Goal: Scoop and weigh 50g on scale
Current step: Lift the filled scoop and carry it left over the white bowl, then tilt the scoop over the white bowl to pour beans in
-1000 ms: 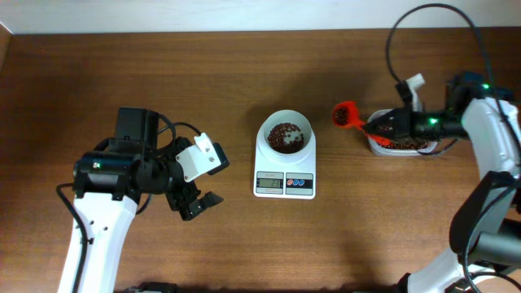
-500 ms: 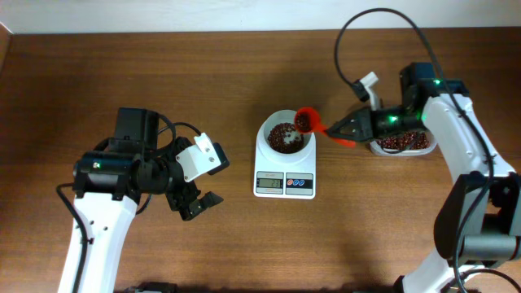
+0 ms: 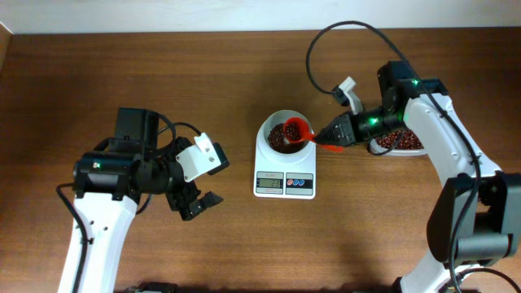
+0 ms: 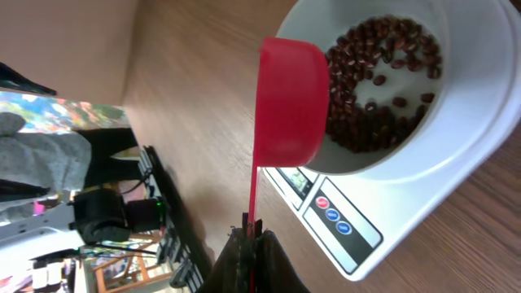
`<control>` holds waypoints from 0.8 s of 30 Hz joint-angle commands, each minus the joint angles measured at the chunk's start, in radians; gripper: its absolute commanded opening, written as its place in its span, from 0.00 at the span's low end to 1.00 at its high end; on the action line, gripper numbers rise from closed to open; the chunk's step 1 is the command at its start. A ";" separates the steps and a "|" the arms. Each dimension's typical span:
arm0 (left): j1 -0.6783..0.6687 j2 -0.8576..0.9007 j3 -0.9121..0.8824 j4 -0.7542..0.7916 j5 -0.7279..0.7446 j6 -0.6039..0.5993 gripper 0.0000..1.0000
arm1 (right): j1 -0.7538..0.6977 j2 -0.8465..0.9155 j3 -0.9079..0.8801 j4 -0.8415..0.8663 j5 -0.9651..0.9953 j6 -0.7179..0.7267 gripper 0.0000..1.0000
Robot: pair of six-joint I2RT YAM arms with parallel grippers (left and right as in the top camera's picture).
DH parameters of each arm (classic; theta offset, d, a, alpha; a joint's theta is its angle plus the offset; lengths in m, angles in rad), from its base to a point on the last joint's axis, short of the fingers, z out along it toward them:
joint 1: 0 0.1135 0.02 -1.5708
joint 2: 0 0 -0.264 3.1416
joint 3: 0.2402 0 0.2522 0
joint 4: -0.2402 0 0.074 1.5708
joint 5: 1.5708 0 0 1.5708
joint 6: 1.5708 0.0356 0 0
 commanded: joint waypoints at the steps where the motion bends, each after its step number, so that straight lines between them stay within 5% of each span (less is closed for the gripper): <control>1: 0.006 -0.002 0.016 -0.002 0.003 -0.005 0.99 | 0.029 0.005 0.078 0.003 0.058 0.014 0.04; 9: 0.006 -0.002 0.016 -0.002 0.003 -0.005 0.99 | 0.065 0.005 0.103 0.002 0.193 0.058 0.04; 15: 0.006 -0.002 0.016 -0.002 0.003 -0.006 0.99 | 0.064 0.004 0.103 0.007 0.002 -0.031 0.04; 19: 0.006 -0.002 0.016 -0.002 0.003 -0.006 0.99 | 0.066 0.005 0.103 -0.003 0.261 0.142 0.04; 22: 0.006 -0.002 0.016 -0.002 0.003 -0.006 0.99 | 0.066 0.001 0.103 0.001 0.072 0.033 0.04; 24: 0.005 -0.002 0.016 -0.002 0.003 -0.006 0.99 | 0.066 0.001 0.103 0.017 0.134 0.085 0.04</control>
